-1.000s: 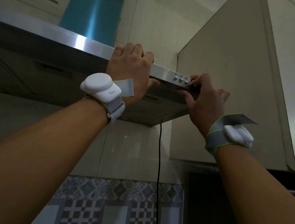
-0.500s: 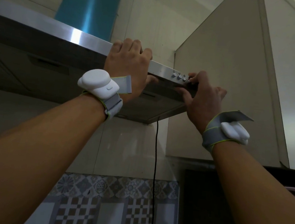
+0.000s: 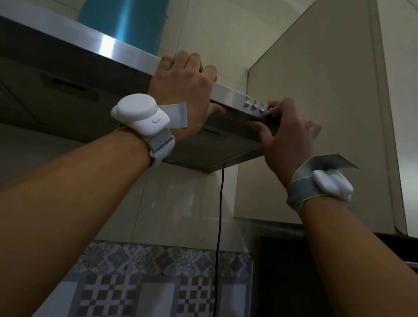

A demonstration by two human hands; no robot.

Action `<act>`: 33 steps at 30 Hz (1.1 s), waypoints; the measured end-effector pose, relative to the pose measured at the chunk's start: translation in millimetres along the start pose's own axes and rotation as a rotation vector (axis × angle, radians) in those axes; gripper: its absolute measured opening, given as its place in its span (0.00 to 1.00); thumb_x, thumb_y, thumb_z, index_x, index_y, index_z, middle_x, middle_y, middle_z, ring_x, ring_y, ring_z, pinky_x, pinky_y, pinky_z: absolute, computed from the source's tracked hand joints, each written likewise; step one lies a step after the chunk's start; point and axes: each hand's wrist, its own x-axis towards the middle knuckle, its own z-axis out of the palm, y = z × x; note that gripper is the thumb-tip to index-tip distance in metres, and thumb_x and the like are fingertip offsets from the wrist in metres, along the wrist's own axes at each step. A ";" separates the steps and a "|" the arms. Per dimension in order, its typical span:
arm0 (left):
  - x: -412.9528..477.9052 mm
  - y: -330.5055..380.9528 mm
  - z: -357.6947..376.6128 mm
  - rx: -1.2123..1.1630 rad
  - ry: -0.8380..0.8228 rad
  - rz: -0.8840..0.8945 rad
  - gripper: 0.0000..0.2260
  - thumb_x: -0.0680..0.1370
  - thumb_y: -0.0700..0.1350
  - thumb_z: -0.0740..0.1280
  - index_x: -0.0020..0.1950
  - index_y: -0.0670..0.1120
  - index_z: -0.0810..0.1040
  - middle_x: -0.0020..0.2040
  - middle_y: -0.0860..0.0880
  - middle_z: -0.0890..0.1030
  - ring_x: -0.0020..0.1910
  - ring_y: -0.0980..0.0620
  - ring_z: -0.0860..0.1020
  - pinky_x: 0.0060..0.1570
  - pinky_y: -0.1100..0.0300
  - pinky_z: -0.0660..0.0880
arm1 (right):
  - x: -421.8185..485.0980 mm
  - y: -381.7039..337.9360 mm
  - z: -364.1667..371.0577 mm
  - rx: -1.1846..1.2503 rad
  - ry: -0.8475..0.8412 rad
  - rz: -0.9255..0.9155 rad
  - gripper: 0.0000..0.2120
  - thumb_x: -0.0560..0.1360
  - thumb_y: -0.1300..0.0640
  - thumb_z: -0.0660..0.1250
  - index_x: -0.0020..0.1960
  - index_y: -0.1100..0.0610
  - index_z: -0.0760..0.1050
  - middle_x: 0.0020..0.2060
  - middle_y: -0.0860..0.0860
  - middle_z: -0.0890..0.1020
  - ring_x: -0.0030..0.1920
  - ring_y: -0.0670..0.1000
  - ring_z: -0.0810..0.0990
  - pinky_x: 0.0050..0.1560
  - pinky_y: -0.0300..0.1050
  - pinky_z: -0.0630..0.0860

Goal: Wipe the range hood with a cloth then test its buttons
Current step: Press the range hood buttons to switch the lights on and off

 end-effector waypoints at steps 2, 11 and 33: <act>-0.1 0.0 -0.8 0.004 -0.006 -0.003 0.29 0.73 0.67 0.64 0.60 0.44 0.74 0.57 0.40 0.75 0.58 0.40 0.71 0.60 0.46 0.66 | 0.0 0.0 0.3 0.002 0.001 0.001 0.15 0.72 0.43 0.69 0.52 0.50 0.70 0.52 0.45 0.81 0.49 0.52 0.81 0.52 0.48 0.59; 0.2 1.4 -2.2 0.003 -0.015 -0.004 0.28 0.73 0.66 0.65 0.60 0.44 0.74 0.57 0.40 0.75 0.59 0.40 0.71 0.60 0.46 0.66 | -0.6 -0.3 -0.1 -0.002 -0.002 0.006 0.16 0.73 0.43 0.69 0.52 0.51 0.70 0.53 0.45 0.81 0.49 0.53 0.81 0.52 0.47 0.58; -0.6 1.3 -1.3 -0.005 -0.004 0.003 0.28 0.74 0.66 0.64 0.60 0.44 0.74 0.57 0.40 0.75 0.58 0.40 0.72 0.61 0.46 0.65 | 0.6 3.5 2.1 0.007 0.004 -0.008 0.16 0.73 0.43 0.69 0.53 0.50 0.70 0.53 0.44 0.81 0.49 0.51 0.81 0.51 0.45 0.57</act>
